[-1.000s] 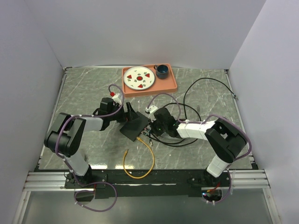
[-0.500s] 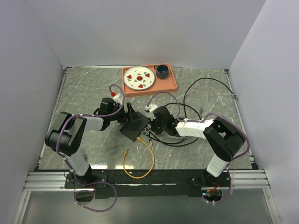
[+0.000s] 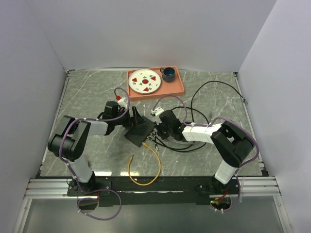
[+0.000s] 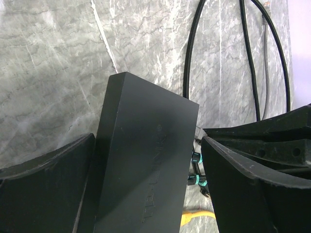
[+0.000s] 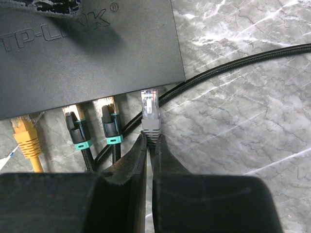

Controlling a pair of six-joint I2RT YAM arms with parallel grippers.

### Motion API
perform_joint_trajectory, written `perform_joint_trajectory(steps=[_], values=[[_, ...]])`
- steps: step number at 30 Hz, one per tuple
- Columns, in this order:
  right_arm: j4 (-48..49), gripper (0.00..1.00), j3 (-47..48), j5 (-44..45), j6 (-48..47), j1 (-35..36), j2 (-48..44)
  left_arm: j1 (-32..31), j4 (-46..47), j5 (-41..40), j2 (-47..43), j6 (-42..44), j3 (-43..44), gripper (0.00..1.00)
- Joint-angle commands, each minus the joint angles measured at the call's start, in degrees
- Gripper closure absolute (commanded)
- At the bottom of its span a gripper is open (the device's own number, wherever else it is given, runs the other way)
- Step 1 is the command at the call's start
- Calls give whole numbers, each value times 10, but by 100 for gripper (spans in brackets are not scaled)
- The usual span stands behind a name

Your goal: Insert the plug into the switch port

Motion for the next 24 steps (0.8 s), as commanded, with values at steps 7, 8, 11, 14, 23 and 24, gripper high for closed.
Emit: perform_joint_trajectory(steps=[7, 8, 11, 14, 23, 24], values=[[1, 100, 32, 4, 6, 3, 3, 0, 16, 28, 13, 3, 23, 6], [1, 100, 33, 4, 7, 5, 4, 0, 16, 29, 13, 4, 24, 6], [-1, 100, 35, 4, 7, 8, 5, 0, 17, 31, 17, 2, 25, 6], [2, 100, 35, 3, 8, 11, 6, -1, 20, 34, 20, -1, 25, 6], [12, 100, 38, -6, 19, 22, 15, -1, 35, 38, 22, -14, 20, 7], [11, 100, 39, -4, 20, 25, 15, -1, 38, 40, 23, -16, 20, 7]])
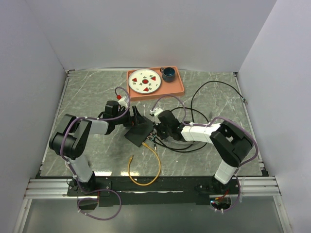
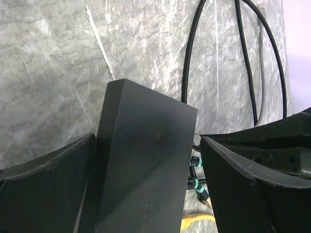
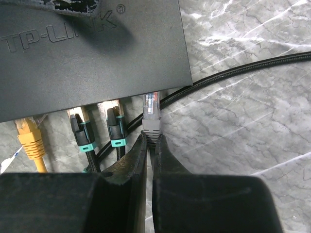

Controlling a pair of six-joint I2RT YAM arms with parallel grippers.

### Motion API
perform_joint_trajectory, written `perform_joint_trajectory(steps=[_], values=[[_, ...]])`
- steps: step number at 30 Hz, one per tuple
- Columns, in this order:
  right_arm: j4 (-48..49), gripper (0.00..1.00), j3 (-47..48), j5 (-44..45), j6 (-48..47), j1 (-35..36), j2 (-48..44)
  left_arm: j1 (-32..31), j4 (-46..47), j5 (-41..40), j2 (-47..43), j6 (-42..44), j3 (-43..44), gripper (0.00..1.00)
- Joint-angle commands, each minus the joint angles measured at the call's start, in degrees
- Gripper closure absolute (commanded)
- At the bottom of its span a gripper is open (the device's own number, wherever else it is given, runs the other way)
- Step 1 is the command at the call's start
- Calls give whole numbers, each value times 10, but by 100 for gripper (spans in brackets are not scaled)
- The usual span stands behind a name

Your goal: Insert the plug into the switch port

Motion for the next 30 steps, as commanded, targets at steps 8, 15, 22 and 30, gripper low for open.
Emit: perform_joint_trajectory(steps=[8, 15, 22, 30], values=[[16, 100, 40, 8, -4, 14, 9, -3, 8, 35, 19, 13, 21, 9], [6, 100, 48, 13, -16, 14, 4, -5, 2, 48, 38, 28, 32, 24], [3, 100, 60, 13, -21, 14, 9, -13, -3, 59, 47, 32, 41, 34], [27, 100, 69, 17, -23, 13, 16, -19, 6, 74, 59, 29, 36, 46]])
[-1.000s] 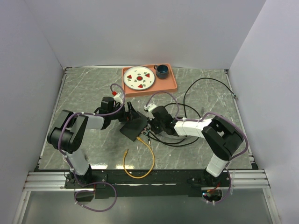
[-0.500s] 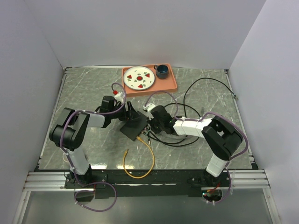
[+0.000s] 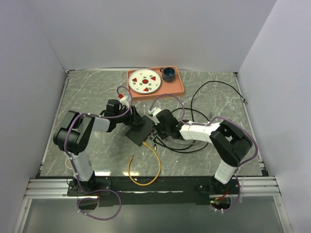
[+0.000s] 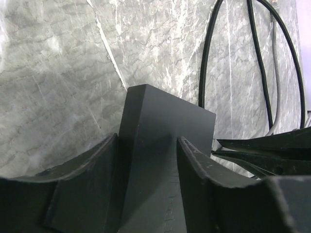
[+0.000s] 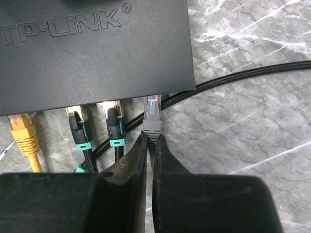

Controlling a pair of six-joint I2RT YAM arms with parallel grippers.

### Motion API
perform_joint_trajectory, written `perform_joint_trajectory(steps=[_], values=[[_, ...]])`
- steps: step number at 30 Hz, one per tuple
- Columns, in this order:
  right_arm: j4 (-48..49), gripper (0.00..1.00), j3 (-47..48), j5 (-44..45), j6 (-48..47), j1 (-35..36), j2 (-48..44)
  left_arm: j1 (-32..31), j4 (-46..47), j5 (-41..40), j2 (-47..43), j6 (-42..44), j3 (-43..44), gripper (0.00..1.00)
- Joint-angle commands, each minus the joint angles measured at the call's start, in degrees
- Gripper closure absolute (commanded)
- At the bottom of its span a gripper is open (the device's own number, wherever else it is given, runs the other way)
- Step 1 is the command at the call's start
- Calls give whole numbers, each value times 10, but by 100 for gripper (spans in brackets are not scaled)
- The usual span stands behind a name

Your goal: Insert the plug into the switch port

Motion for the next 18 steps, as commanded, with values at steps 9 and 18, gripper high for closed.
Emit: perform_joint_trajectory(steps=[9, 18], values=[[84, 100, 56, -4, -5, 7, 8, -32, 3, 72, 21, -3, 2, 51], [64, 100, 70, 11, -29, 8, -4, -39, -11, 68, 24, 10, 6, 54]])
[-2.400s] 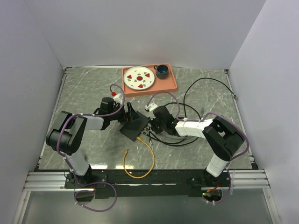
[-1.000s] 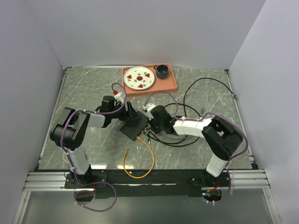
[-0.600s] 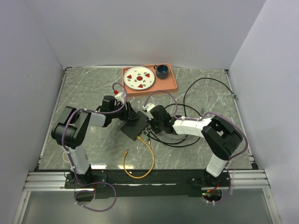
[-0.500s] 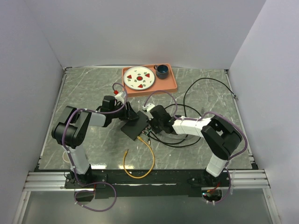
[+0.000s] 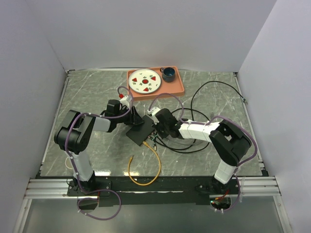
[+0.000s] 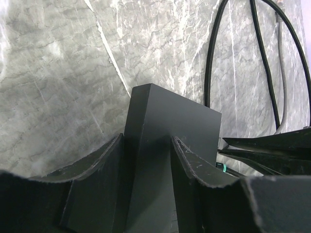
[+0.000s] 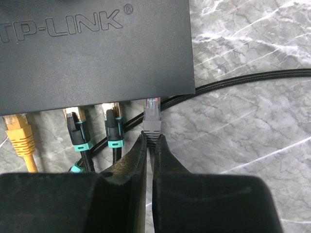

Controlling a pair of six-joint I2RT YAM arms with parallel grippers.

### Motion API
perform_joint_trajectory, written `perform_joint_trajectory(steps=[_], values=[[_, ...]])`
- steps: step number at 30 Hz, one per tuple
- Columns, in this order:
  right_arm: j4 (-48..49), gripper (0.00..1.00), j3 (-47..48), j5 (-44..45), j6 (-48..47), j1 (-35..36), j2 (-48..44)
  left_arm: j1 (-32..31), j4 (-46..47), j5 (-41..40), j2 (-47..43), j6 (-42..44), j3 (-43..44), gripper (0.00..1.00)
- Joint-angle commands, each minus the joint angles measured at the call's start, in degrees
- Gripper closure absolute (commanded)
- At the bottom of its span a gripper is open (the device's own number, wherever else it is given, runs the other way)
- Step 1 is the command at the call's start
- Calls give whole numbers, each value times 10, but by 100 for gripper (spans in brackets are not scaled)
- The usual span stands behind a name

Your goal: Insert the plug into the switch port

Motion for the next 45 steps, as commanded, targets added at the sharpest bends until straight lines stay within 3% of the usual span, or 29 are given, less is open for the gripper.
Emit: perform_joint_trajectory(steps=[1, 45], values=[[90, 100, 52, 3, -9, 8, -10, -38, -25, 72, 15, -3, 7, 54], [114, 100, 161, -32, -67, -12, 38, -160, -50, 84, -31, -3, -15, 64]])
